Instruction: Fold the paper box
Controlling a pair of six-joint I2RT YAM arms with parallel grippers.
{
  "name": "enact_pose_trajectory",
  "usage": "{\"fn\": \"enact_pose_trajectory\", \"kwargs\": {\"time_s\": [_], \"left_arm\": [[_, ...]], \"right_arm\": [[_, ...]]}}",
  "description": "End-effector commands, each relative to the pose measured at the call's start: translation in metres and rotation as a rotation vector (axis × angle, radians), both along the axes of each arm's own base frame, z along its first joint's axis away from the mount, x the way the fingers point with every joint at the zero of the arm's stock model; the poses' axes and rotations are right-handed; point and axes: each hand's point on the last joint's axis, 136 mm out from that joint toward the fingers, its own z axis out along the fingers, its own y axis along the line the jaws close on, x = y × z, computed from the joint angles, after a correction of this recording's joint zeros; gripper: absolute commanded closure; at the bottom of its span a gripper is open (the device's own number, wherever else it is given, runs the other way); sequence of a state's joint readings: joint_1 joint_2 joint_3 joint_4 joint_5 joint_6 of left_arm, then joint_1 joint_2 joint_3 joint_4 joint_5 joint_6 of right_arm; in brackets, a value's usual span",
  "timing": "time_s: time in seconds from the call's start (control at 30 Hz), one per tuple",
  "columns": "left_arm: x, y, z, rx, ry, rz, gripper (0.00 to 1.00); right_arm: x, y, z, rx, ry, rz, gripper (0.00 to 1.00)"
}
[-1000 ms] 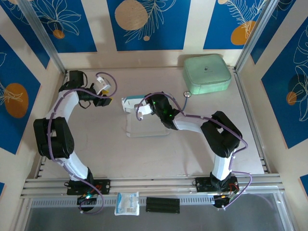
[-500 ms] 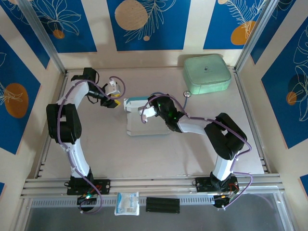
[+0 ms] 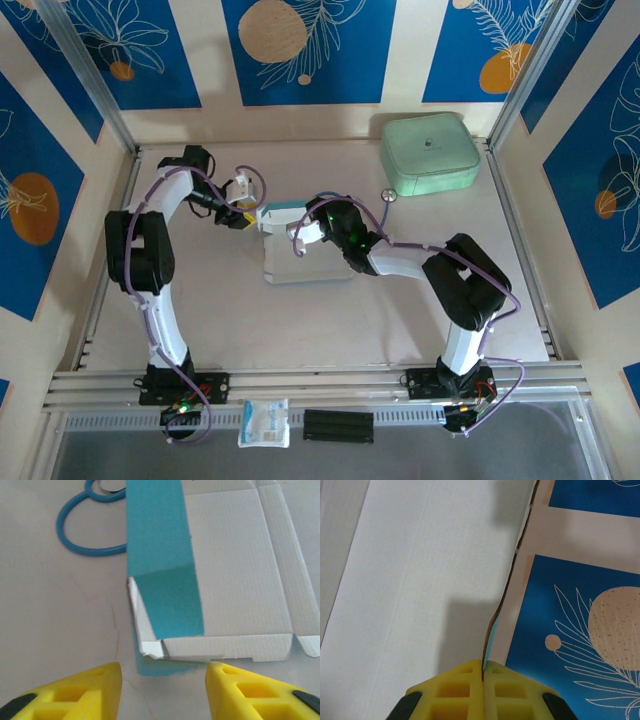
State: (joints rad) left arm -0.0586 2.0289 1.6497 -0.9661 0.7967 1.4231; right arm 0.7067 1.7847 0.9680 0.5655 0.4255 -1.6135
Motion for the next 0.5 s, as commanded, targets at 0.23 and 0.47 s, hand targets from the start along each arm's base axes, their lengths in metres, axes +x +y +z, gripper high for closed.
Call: {"fn": "enact_pose_trajectory", "kwargs": {"time_s": [0.23, 0.47], "left_arm": [[-0.015, -0.022, 0.012, -0.078, 0.084, -0.025, 0.62], [0.0, -0.032, 0.008, -0.071, 0.128, 0.134, 0.6]], "right_arm": [[-0.006, -0.005, -0.043, -0.105, 0.094, -0.018, 0.95], [-0.009, 0.0, -0.045, -0.108, 0.094, -0.022, 0.96]]}}
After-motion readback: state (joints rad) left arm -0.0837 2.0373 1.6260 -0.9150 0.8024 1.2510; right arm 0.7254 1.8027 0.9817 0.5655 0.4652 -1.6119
